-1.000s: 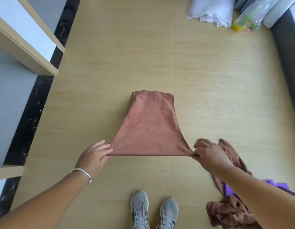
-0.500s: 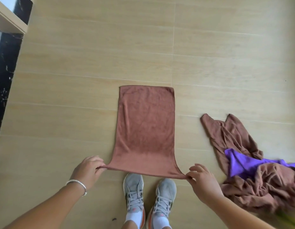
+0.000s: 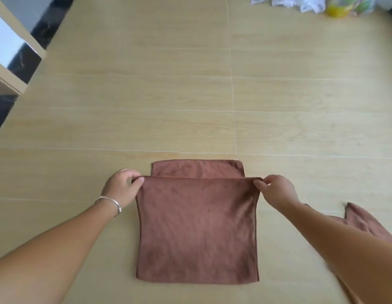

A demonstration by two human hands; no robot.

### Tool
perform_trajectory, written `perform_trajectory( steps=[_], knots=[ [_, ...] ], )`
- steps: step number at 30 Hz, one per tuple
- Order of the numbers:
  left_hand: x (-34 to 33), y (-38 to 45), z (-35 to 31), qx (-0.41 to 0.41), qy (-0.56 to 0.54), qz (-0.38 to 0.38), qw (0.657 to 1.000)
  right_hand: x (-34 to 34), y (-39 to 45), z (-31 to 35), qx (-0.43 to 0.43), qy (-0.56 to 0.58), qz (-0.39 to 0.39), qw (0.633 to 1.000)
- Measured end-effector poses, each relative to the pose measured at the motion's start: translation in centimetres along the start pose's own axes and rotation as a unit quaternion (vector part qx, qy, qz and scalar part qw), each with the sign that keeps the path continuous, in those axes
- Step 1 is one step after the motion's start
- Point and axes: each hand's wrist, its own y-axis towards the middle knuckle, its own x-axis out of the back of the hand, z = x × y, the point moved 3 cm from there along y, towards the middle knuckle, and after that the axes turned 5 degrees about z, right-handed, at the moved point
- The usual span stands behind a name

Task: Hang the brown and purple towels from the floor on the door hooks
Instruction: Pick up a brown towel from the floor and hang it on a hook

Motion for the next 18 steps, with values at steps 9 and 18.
perform_trajectory(
  steps=[9,18],
  knots=[
    [-9.6,7.7,0.9,-0.056,0.185,-0.035,0.981,-4.5,10.5,0.5,0.017,-0.071,-0.075,0.995],
    [-17.9,-3.2,6.1,-0.144,0.338,0.089,0.926,-15.9,3.3,-2.4,0.249,-0.371,0.059,0.893]
  ],
)
